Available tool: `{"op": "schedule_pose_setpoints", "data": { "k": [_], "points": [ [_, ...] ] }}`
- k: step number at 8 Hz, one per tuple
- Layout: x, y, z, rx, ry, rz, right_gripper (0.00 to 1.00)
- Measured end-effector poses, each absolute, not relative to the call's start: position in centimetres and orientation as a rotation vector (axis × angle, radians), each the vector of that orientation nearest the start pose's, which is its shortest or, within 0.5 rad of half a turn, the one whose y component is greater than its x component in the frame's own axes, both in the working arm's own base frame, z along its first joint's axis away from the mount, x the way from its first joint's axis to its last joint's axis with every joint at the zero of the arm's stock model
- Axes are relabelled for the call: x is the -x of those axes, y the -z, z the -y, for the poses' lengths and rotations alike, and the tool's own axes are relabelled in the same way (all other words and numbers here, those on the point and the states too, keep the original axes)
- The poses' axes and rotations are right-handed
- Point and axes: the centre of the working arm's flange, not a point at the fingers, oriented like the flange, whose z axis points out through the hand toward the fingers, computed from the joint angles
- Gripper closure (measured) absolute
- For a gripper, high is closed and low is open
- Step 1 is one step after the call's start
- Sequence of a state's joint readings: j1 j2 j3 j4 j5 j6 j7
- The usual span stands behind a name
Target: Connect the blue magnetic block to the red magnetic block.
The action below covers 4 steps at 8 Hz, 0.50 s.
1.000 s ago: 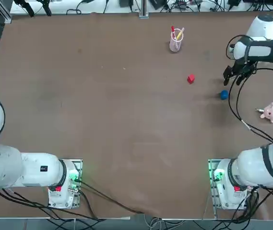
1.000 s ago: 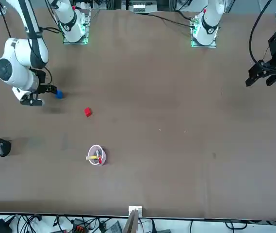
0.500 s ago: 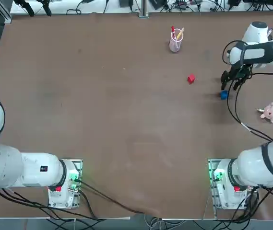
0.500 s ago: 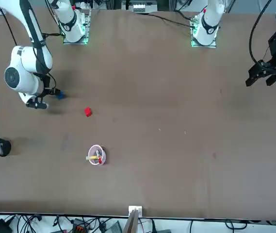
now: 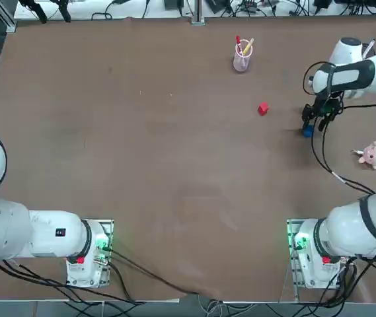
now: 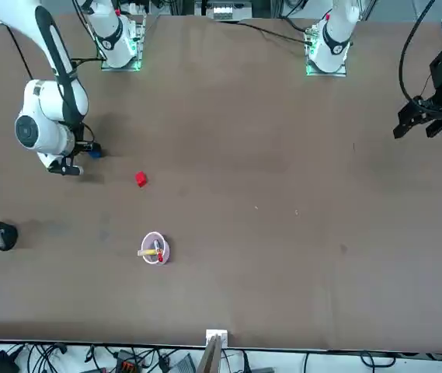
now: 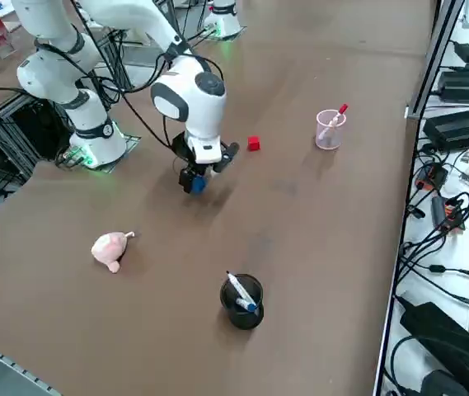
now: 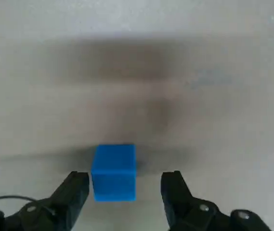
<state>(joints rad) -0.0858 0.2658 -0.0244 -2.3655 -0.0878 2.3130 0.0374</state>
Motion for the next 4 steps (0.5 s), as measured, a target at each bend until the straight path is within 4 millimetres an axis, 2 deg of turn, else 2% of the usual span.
{"op": "schedule_pose_setpoints", "data": {
  "k": [1, 2, 3, 4],
  "points": [
    [-46.87, -18.86, 5.38, 3.146, -0.514, -0.121, 0.20],
    [-46.85, -18.69, 5.33, 3.146, -0.517, -0.121, 0.37],
    [-46.92, -18.69, 5.28, 3.146, -0.514, -0.119, 0.38],
    [-47.17, -18.89, 5.18, 3.148, -0.505, -0.116, 0.53]
  ]
}}
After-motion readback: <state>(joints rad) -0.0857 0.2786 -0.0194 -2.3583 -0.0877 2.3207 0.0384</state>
